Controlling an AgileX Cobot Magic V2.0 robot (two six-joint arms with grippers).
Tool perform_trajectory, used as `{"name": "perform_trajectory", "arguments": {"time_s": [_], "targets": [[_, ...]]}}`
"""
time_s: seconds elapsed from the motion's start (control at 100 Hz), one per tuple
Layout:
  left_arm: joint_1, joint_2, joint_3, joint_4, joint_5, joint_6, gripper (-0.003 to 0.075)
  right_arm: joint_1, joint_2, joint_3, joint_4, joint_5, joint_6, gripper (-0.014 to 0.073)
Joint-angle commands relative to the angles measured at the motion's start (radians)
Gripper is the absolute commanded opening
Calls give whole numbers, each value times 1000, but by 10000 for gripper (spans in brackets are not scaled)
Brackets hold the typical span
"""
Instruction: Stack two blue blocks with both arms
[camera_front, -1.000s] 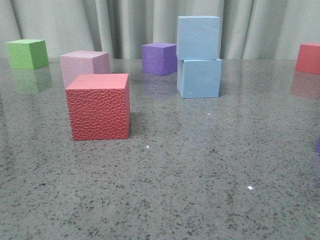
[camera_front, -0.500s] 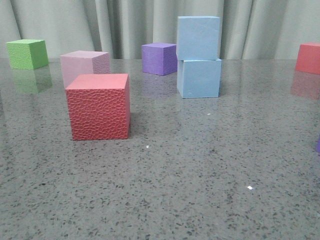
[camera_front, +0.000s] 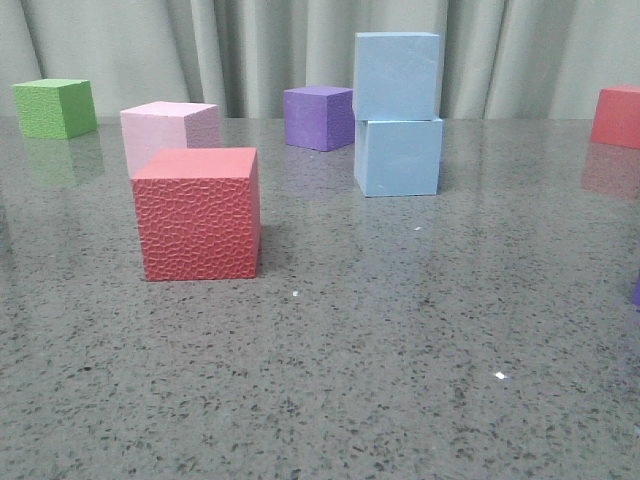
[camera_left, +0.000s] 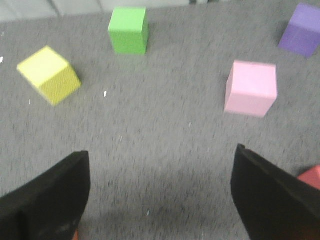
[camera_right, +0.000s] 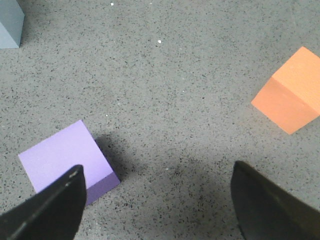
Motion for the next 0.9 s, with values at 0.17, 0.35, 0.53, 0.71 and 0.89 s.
{"name": "perform_trajectory", "arguments": {"time_s": [0.17, 0.35, 0.53, 0.71, 0.89], "targets": [[13, -237, 276, -49, -105, -43, 557, -5, -2, -22, -29, -60, -11, 592], [13, -342, 419, -49, -147, -94, 557, -5, -2, -22, -29, -57, -11, 592], [13, -370, 457, -49, -168, -96, 557, -5, -2, -22, -28, -32, -11, 592], [13, -370, 457, -49, -170, -96, 555, -5, -2, -22, -28, -23, -11, 592], [13, -370, 457, -49, -170, -96, 555, -5, -2, -22, -28, -23, -11, 584]]}}
